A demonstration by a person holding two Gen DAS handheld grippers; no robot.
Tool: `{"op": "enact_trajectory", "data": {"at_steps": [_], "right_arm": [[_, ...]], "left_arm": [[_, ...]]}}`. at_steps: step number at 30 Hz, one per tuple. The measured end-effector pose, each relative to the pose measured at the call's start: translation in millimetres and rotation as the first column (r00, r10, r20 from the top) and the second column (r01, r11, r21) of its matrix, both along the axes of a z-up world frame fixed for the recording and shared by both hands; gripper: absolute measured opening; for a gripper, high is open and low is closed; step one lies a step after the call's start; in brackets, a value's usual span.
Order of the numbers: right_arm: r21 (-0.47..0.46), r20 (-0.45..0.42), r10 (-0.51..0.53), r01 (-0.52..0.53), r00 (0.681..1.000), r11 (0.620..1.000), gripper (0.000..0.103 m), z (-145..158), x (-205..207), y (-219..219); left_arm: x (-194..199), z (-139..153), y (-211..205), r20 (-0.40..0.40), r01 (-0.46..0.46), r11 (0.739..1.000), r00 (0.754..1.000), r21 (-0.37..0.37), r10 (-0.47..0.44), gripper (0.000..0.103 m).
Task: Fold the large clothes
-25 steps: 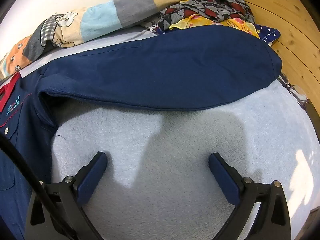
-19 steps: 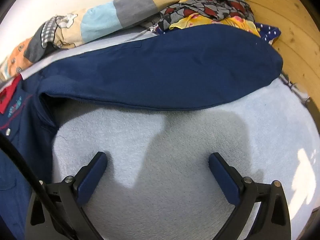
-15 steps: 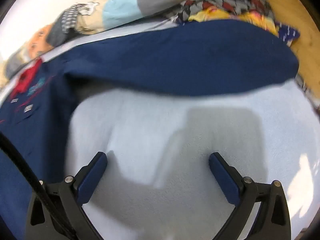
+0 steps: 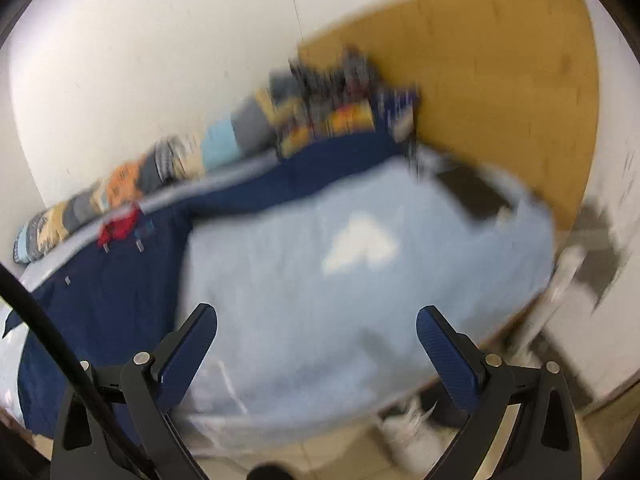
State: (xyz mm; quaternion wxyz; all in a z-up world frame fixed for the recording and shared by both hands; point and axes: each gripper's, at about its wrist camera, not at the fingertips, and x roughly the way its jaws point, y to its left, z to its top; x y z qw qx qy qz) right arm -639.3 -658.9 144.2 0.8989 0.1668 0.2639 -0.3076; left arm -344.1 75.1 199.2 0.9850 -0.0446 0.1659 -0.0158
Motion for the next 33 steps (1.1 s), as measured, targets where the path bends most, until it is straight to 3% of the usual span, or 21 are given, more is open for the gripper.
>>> {"op": "enact_trajectory", "data": {"at_steps": [5,8,11,14,16,21,23,26,33], "right_arm": [[-0.248,0.154,0.162,-0.121,0.975,0.961,0.102,123.9,30.5,67.0],[-0.295,0.217,0.322,-0.252,0.922,0.921,0.102,169.7,64.5,113.5],[-0.318,0.220,0.438,-0.360,0.872,0.877,0.103,185.7,109.0,169.2],[-0.289,0.158,0.492,-0.436,0.856,0.852,0.103,172.3,165.3,226.4],[-0.242,0.086,0.487,-0.456,0.869,0.856,0.103,147.6,207.5,257.6],[-0.190,-0.043,0.458,-0.457,0.888,0.869,0.103,62.7,246.9,284.0],[-0.136,-0.087,0.475,-0.483,0.875,0.865,0.103,29.1,250.0,273.2],[-0.041,-0.119,0.506,-0.513,0.854,0.857,0.103,4.3,259.2,263.5],[0.041,-0.133,0.508,-0.508,0.851,0.861,0.103,-19.2,269.1,249.0]], "left_arm": [[-14.5,68.4,-79.7,0.127,0.225,0.974,0.967,-0.014,-0.222,0.103],[-23.1,85.4,-116.1,0.127,0.343,0.938,0.934,-0.054,-0.335,0.103],[-15.9,86.3,-174.9,0.069,0.423,0.900,0.906,-0.109,-0.417,0.103],[-5.2,59.6,-232.3,-0.049,0.408,0.904,0.908,-0.126,-0.417,0.103],[7.6,35.5,-258.4,-0.145,0.379,0.917,0.908,-0.123,-0.394,0.103],[16.8,-63.4,-264.9,-0.223,0.280,0.959,0.938,0.031,-0.267,0.103],[24.7,-80.5,-269.1,-0.265,0.286,0.955,0.929,0.077,-0.257,0.103],[34.2,-91.6,-276.3,-0.308,0.293,0.954,0.915,0.065,-0.260,0.103],[48.2,-96.6,-288.4,-0.344,0.301,0.946,0.907,0.120,-0.244,0.103]]}}
